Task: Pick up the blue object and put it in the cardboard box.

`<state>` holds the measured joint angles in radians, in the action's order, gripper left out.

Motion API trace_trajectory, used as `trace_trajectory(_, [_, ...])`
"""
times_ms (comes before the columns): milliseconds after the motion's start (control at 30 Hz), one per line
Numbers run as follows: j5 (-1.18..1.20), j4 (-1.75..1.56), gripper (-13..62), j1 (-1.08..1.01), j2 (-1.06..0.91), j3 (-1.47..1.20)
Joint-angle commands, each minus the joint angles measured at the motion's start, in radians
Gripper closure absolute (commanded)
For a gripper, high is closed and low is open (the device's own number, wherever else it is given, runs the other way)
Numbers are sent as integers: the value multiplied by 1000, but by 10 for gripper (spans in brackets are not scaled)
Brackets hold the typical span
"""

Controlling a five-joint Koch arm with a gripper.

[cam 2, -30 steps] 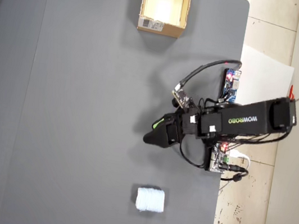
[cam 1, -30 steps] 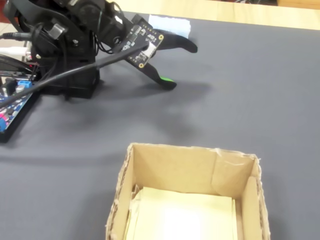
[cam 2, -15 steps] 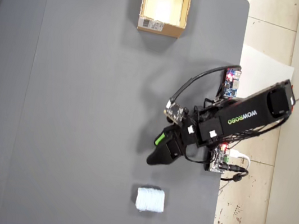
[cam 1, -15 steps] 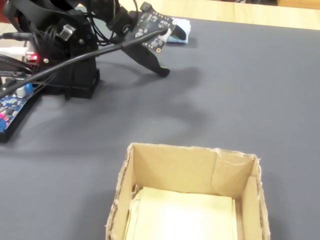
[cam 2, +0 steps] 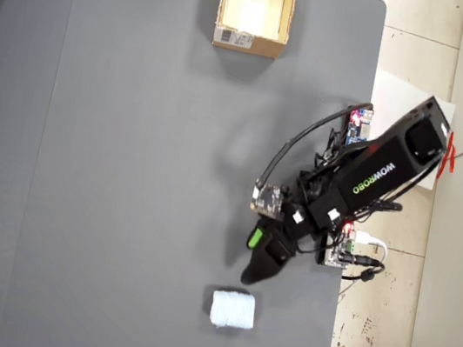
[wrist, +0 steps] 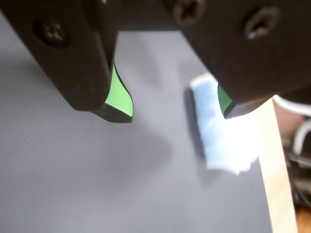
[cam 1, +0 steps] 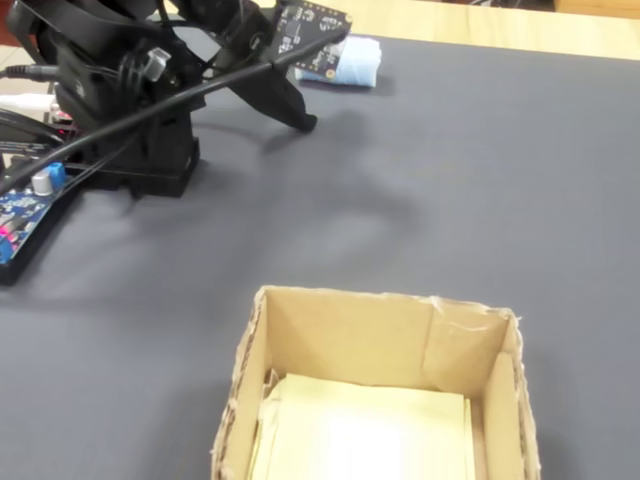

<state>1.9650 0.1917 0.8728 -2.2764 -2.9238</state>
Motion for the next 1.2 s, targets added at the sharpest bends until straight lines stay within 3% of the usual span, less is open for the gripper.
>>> trace_trajectory(0, [8, 17, 163, 35, 3, 64])
trace_trajectory(333, [-71, 28, 163, 95, 193, 258])
trace_trajectory(700, [-130, 324, 163, 101, 330, 626])
trace_trajectory(1167, [-80, 393, 163, 232, 630, 811])
